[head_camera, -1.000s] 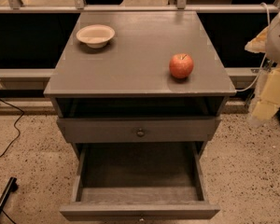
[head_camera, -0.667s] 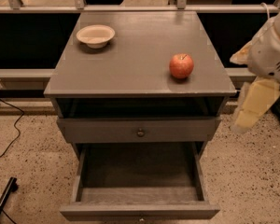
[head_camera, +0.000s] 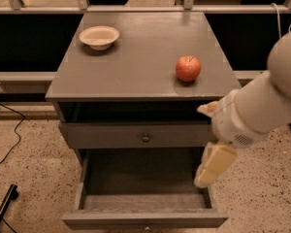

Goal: Close middle drawer

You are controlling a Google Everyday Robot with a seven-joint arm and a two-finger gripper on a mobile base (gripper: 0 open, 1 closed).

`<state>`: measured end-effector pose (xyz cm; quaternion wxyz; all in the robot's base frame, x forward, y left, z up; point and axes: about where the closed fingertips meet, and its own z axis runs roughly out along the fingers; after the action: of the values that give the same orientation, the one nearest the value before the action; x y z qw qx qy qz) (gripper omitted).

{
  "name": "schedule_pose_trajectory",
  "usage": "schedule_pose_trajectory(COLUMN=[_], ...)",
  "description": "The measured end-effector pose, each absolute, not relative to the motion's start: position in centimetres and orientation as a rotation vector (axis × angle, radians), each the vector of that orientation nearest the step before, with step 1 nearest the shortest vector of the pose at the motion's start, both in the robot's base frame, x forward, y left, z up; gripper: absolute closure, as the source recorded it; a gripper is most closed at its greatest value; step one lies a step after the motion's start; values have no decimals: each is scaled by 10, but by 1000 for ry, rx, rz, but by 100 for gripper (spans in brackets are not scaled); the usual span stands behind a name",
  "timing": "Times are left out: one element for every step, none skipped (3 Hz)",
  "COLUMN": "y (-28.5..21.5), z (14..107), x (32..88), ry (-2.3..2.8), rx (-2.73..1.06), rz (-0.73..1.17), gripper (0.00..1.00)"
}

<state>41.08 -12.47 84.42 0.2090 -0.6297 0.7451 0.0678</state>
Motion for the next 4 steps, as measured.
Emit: schedule_pose_trajectory(y=[-103, -101, -105, -121], z=[761, 720, 720, 690], x=[390, 378, 380, 376], ry=[2029, 2045, 2090, 2135], rx=[-1746, -1736, -1748, -1784], rz=[330, 348, 321, 278], gripper=[0, 0, 0, 0])
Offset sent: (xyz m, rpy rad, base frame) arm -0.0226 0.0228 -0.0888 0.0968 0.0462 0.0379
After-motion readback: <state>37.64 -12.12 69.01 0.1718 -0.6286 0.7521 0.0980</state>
